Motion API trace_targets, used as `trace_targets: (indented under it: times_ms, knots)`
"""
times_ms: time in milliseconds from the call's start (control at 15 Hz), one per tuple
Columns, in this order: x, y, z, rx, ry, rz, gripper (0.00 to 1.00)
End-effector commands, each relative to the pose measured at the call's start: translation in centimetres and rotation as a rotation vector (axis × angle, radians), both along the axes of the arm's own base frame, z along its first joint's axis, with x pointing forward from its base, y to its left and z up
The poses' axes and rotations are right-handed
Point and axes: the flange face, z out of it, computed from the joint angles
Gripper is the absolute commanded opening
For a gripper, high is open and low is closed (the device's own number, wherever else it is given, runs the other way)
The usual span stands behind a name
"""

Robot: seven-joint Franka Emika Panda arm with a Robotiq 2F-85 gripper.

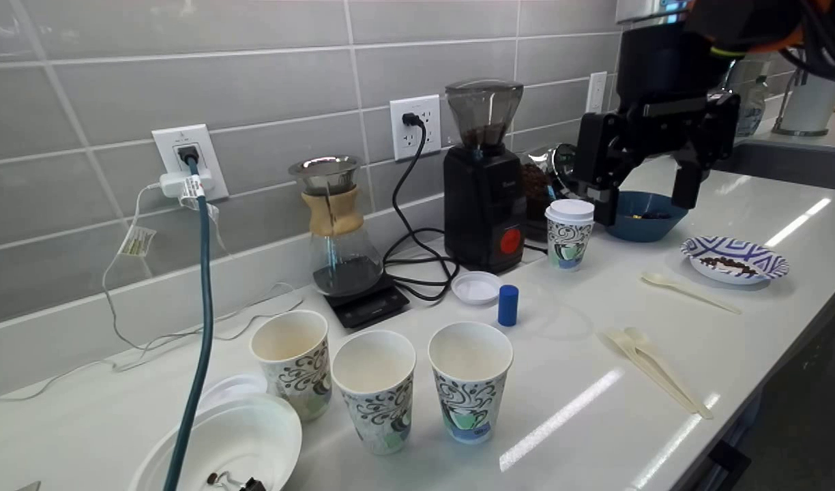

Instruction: Pick up the paper cup on the right amongst the three on the left and move it to the right

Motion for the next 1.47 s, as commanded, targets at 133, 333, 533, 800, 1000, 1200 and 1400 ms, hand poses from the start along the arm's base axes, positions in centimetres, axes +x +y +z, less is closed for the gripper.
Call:
trace_targets:
  times_ms: [133, 333, 533, 800, 1000, 1200, 1400]
  knots:
    - [0.0, 0.0, 0.1, -0.001, 0.0, 0.0, 1.0]
    - [1.2, 1.0, -1.0, 0.048, 0.021, 0.014, 1.0]
    - [1.0, 3.0, -4.1, -0.008, 0.099, 0.037, 1.0]
    - [0.6, 5.1, -8.0, -0.041, 0.171, 0.098, 1.0]
    - [0.5, 7.4, -9.9, 0.002, 0.175, 0.145, 1.0]
    - [0.6, 9.2, -10.3, 0.026, 0.18, 0.171, 1.0]
    - [0.9, 10.7, -10.4, 0.053, 0.183, 0.177, 1.0]
